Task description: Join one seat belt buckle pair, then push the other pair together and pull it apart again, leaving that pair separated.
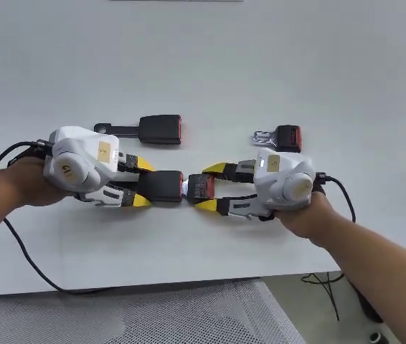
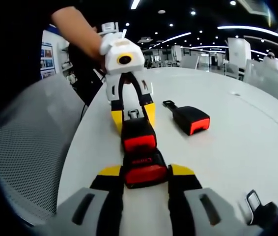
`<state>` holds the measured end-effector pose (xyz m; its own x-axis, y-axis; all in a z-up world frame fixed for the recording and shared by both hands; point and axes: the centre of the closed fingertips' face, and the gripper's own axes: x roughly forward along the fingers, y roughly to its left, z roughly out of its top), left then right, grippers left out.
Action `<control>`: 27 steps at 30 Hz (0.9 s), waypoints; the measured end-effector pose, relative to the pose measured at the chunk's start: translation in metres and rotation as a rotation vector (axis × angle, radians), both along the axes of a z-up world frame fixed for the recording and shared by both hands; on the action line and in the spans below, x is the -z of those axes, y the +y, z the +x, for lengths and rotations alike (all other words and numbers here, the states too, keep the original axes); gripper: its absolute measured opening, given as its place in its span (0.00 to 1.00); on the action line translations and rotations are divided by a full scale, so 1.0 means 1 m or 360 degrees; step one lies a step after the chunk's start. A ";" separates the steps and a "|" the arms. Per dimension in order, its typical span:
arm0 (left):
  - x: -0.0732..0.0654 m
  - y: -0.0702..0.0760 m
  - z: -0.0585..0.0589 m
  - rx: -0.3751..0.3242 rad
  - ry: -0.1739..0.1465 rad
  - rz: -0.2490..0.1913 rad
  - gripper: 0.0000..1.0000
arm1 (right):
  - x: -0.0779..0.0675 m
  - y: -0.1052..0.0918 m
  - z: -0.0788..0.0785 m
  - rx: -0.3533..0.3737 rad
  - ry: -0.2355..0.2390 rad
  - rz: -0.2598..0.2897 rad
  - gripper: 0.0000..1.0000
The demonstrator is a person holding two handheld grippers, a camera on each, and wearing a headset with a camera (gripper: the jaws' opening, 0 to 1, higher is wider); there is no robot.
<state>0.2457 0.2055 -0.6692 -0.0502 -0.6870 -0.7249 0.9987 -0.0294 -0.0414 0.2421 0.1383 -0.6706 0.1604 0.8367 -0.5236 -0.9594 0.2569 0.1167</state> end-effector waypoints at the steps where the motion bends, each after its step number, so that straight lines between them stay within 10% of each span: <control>1: 0.000 0.000 0.000 0.0003 -0.0001 0.0001 0.31 | 0.000 0.000 0.000 -0.0001 -0.0002 -0.0001 0.34; 14: 0.000 -0.001 0.000 0.0000 -0.0013 0.0009 0.32 | 0.000 0.001 0.001 0.0008 -0.0008 -0.0002 0.35; 27: -0.001 0.000 0.000 -0.0023 -0.0037 0.0165 0.36 | 0.002 0.002 0.001 0.0036 0.0016 -0.0133 0.39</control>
